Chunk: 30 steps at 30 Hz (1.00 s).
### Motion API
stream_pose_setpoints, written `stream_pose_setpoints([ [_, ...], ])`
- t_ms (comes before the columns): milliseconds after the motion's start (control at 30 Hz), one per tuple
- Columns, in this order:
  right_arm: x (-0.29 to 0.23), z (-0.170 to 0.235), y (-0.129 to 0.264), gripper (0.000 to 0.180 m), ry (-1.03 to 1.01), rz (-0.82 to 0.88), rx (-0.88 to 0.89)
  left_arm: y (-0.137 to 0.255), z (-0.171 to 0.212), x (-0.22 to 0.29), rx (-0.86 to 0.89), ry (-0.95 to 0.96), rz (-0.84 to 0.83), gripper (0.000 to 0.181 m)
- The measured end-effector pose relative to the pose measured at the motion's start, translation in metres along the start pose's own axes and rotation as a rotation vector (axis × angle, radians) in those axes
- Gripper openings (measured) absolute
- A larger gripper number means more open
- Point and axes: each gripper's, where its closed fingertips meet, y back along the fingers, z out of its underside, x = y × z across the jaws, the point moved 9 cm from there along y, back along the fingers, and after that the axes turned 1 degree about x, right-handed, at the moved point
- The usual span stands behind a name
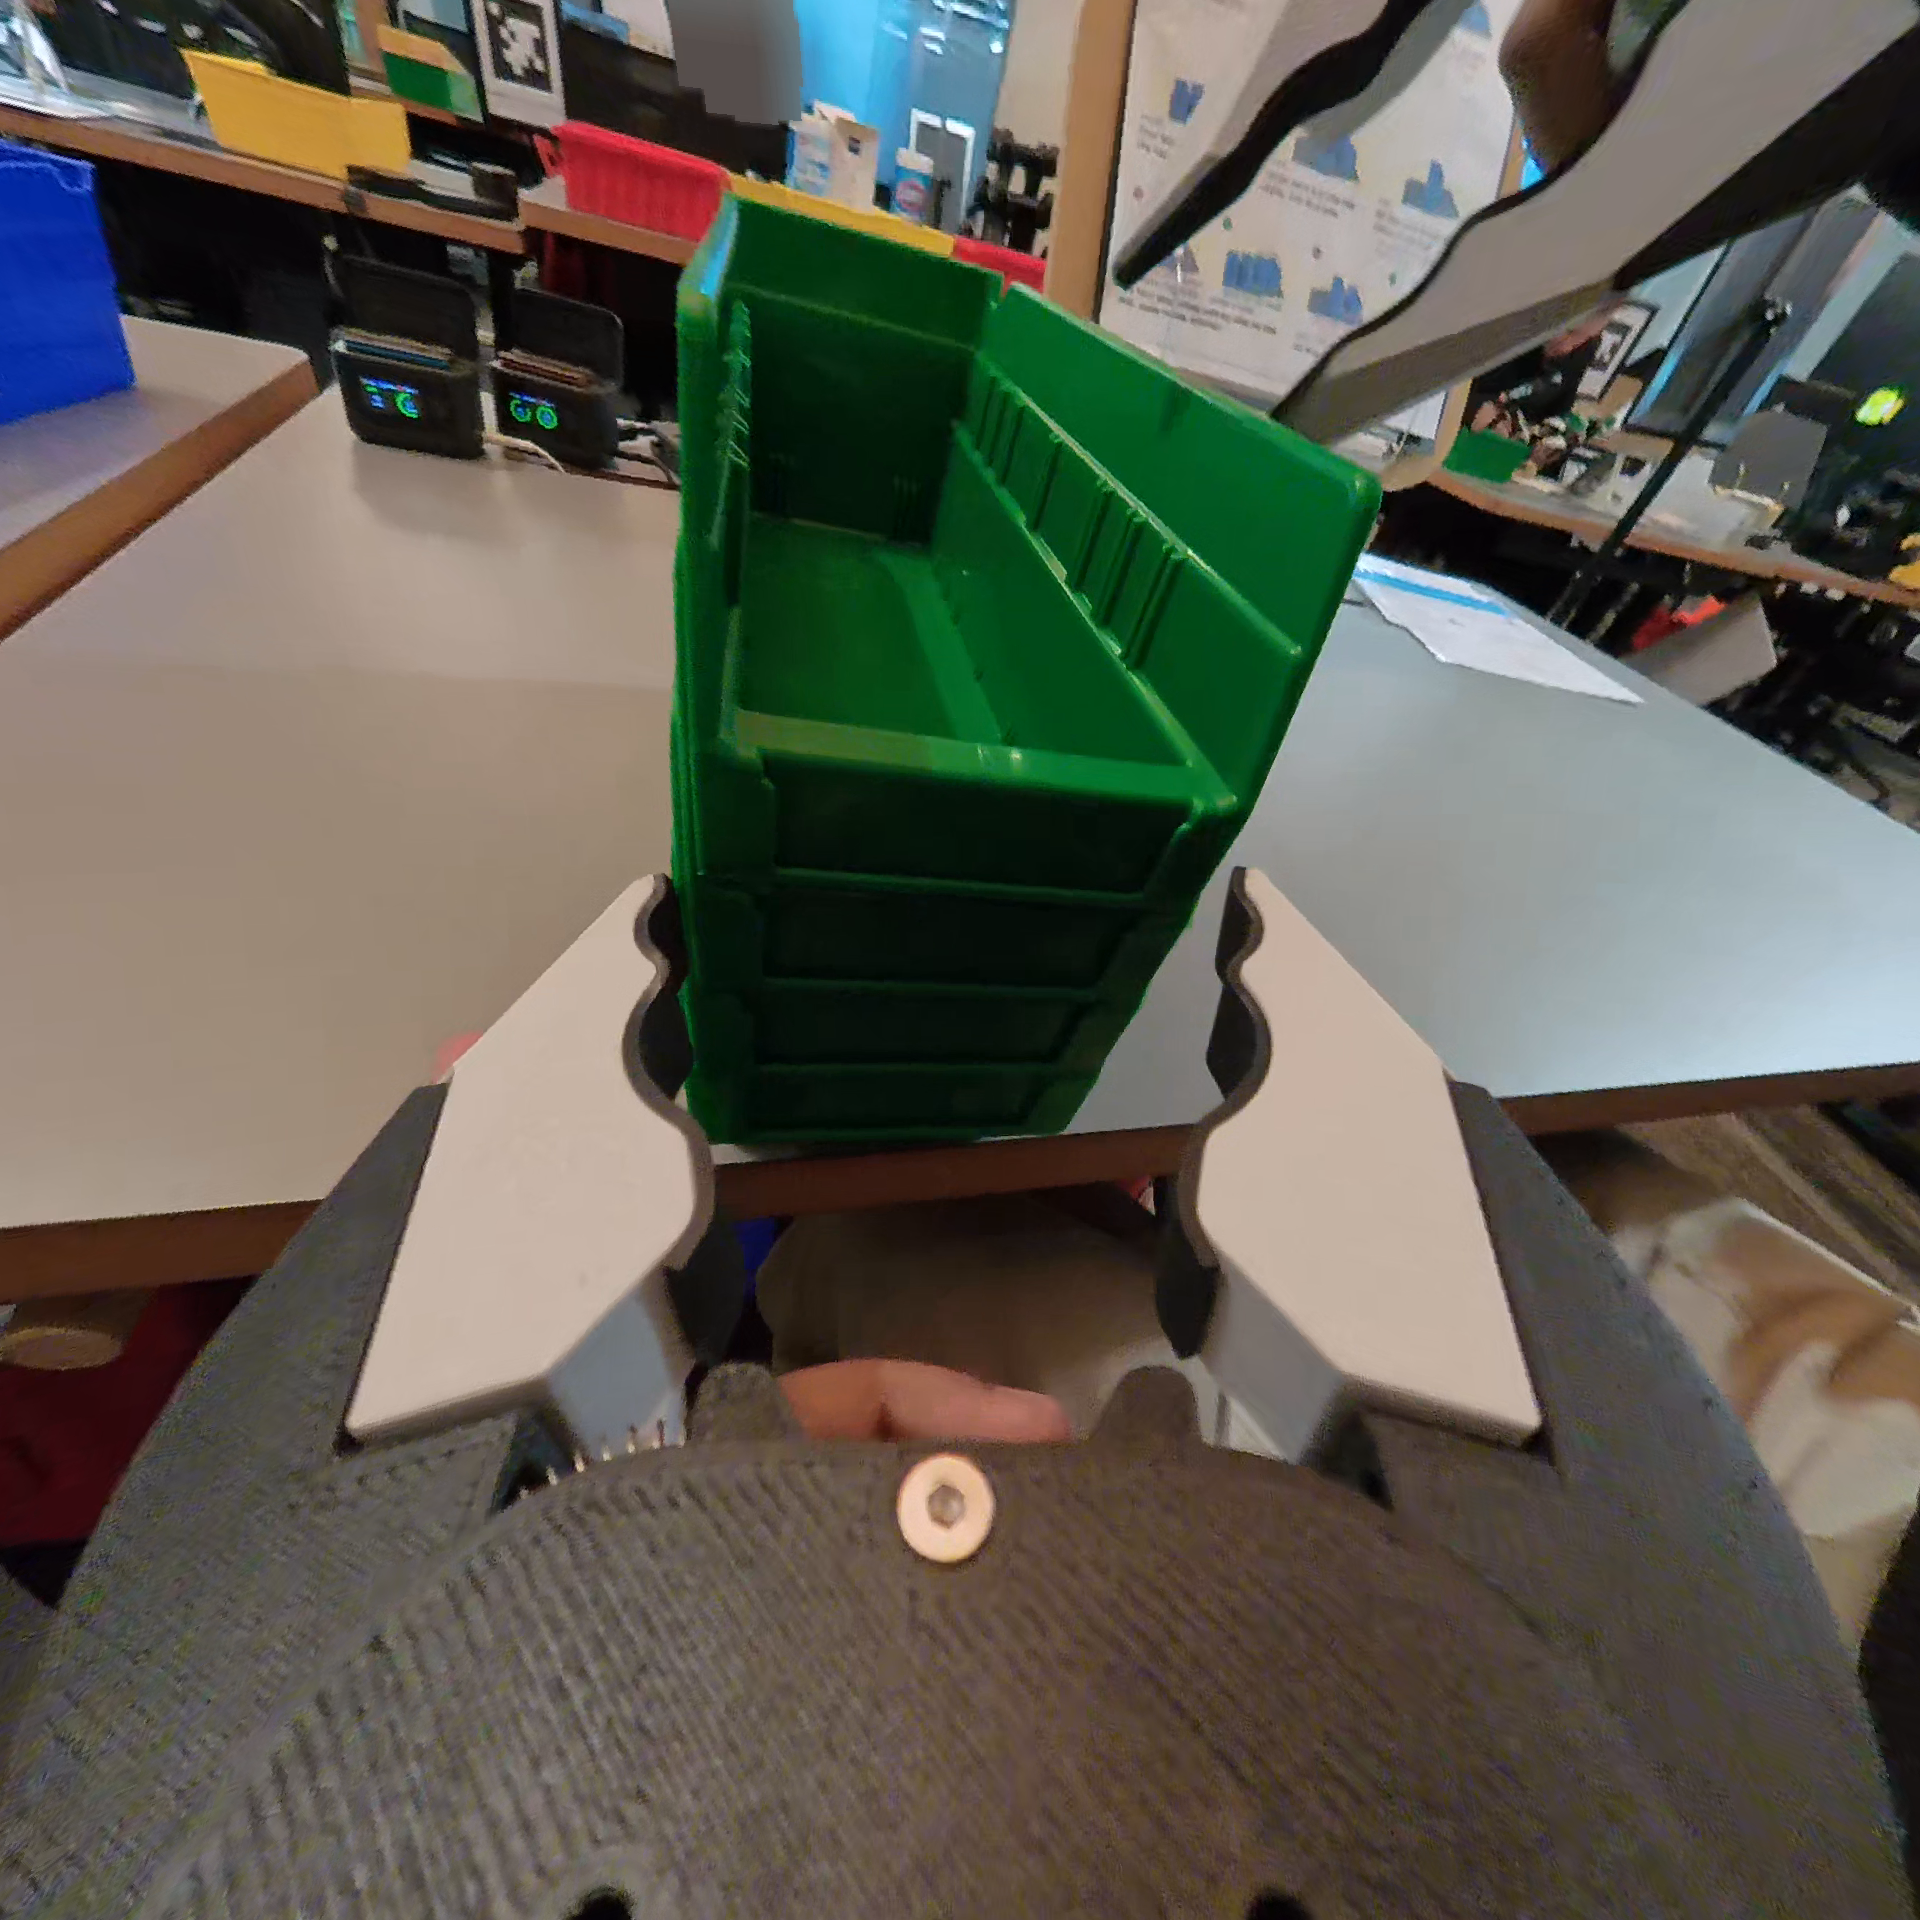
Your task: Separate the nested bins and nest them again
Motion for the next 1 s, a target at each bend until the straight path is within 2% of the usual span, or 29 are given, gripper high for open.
stream_pose_setpoints([
  [67, -0.004, 0.001, -0.007, 0.035, 0.080, 0.030, -0.046, -0.001, 0.001, 0.000, -0.018, -0.020, 0.004, 0.106],
  [200, -0.012, 0.000, -0.013, 0.014, 0.220, 0.070, -0.077, 0.002, 0.004, -0.003, -0.066, -0.021, 0.022, 0.106],
  [267, -0.014, -0.001, -0.013, 0.012, 0.262, 0.081, -0.082, 0.000, 0.007, -0.005, -0.097, -0.048, -0.009, 0.105],
  [333, -0.012, -0.002, -0.012, 0.011, 0.247, 0.066, -0.092, -0.004, 0.011, -0.004, -0.136, -0.084, -0.041, 0.104],
  [533, -0.005, -0.006, -0.010, 0.010, 0.233, 0.075, -0.091, -0.024, 0.027, -0.003, -0.253, -0.155, -0.150, 0.121],
  [600, -0.005, -0.007, -0.009, 0.010, 0.238, 0.083, -0.092, -0.029, 0.028, -0.004, -0.270, -0.166, -0.175, 0.120],
  [733, -0.003, -0.007, -0.005, 0.010, 0.249, 0.142, -0.079, -0.033, 0.029, -0.003, -0.269, -0.157, -0.158, 0.122],
  [833, 0.004, -0.004, 0.005, 0.001, 0.198, 0.241, 0.007, -0.032, 0.021, -0.002, -0.231, -0.148, -0.153, 0.120],
  [900, 0.006, 0.001, 0.008, 0.001, 0.187, 0.276, 0.022, -0.032, 0.016, 0.000, -0.186, -0.152, -0.153, 0.119],
  [1000, 0.002, 0.003, 0.008, 0.001, 0.195, 0.240, -0.013, -0.037, 0.021, 0.002, -0.220, -0.182, -0.164, 0.119],
])
